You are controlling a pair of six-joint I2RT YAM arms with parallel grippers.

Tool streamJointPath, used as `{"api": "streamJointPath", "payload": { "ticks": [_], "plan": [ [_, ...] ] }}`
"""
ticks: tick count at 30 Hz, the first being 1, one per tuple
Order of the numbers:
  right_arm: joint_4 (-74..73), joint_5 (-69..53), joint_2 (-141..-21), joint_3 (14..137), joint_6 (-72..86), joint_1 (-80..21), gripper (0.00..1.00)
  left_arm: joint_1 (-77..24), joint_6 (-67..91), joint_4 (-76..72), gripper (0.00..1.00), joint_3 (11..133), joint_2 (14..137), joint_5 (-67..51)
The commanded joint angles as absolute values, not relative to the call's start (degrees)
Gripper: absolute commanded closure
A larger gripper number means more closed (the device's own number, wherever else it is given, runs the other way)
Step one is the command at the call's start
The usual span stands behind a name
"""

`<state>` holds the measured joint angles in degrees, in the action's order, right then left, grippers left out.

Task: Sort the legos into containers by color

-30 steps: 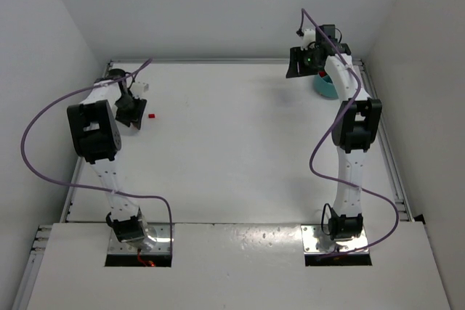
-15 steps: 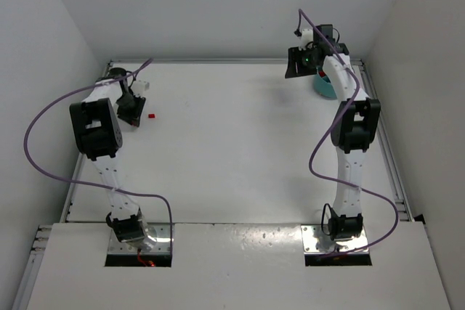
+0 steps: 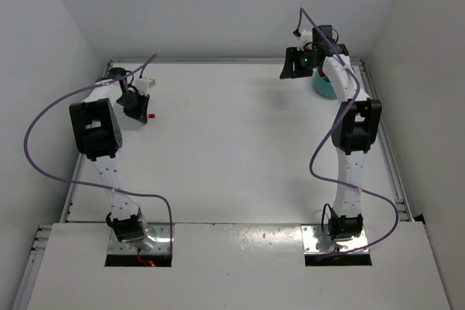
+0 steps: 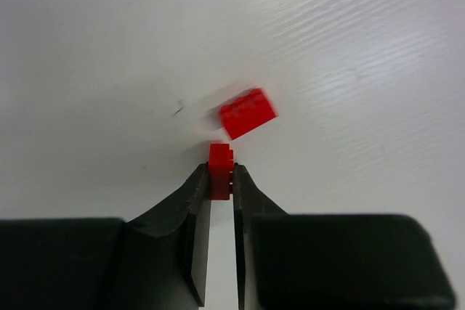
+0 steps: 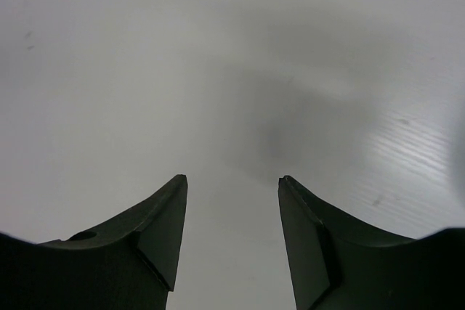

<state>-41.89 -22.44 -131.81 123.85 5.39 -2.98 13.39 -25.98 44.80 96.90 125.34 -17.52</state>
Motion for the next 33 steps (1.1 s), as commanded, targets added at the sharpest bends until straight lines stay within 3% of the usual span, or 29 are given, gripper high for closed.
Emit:
{"api": "streamJointPath", "payload": {
  "ticks": [1,7,19,24,27,31,33],
  "plan": [
    [-37.55,-34.08,-129.28,121.30,15.35,-3.78,0.47,11.44,-25.14,43.42,0.84,98.53,119.02,-29.86],
    [-31.82,-47.45,-131.66,119.09,24.43,-4.92,0.47,4.32,-22.68,37.10,0.84,95.63,112.42,-39.63],
    [-25.94,-59.76,-134.65,121.38,29.17,-7.91,0.47,-13.52,-19.08,20.42,0.84,89.57,106.26,-43.68],
    [-19.87,-70.47,-134.13,117.78,32.43,-9.84,0.53,-15.90,-17.14,16.70,0.84,89.90,106.78,-50.43],
    [-20.64,-72.60,-133.42,117.25,28.32,-9.84,0.62,-15.91,-10.92,16.70,0.84,93.86,110.03,-58.25],
    [-42.56,-64.96,-132.63,125.50,1.75,-10.37,0.65,-15.29,-4.05,16.70,0.84,97.20,112.93,-66.79],
    [-45.25,-63.73,-131.40,125.51,-2.53,-10.37,0.65,-15.82,-3.25,16.70,0.84,97.21,112.94,-67.93]
  ]
}}
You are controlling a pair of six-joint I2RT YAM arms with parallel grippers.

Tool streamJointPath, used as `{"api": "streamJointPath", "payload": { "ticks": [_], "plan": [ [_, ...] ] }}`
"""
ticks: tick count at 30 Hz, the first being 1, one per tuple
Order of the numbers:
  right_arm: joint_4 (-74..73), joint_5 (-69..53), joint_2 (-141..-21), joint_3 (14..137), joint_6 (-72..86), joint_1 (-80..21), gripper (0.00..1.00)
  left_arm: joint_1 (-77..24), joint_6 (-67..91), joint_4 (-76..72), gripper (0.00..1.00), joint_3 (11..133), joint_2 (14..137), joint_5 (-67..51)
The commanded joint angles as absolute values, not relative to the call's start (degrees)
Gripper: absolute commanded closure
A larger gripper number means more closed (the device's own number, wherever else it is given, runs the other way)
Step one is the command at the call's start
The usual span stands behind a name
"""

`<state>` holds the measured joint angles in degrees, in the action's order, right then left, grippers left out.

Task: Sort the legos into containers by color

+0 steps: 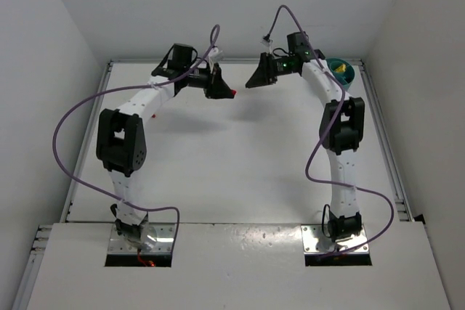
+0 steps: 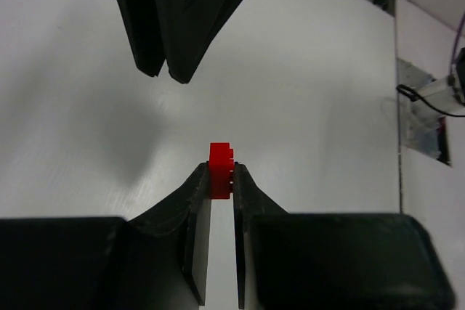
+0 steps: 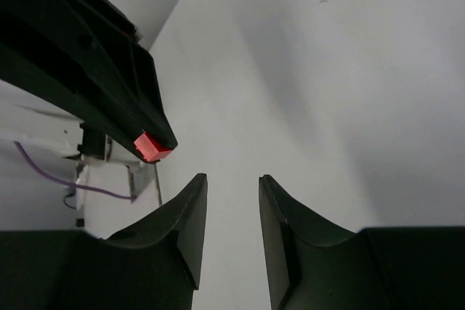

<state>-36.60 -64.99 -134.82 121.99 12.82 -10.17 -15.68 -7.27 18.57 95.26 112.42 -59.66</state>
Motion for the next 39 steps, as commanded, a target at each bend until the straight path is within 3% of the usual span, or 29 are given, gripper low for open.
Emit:
{"api": "streamJointPath", "payload": {
  "ticks": [1,8,14,24,39],
  "plan": [
    [-45.87,-63.72,-131.40,124.90,-3.33,-10.37,0.65,-15.82,-2.64,16.70,0.83,97.21,112.94,-67.94],
    [-46.93,-68.73,-129.46,123.84,-3.87,-11.43,0.65,-17.48,2.11,16.70,0.82,98.61,114.17,-73.48],
    [-47.55,-72.77,-127.79,123.84,-3.96,-12.04,0.46,-17.49,4.39,16.70,0.81,98.61,116.27,-77.34],
    [-43.16,-78.30,-125.42,118.23,2.10,-13.18,0.55,-17.49,4.39,16.17,0.79,99.75,118.04,-79.80],
    [-41.84,-77.17,-124.28,114.79,3.43,-14.24,0.54,-16.96,4.39,16.17,0.79,100.81,118.56,-82.35]
  ]
}}
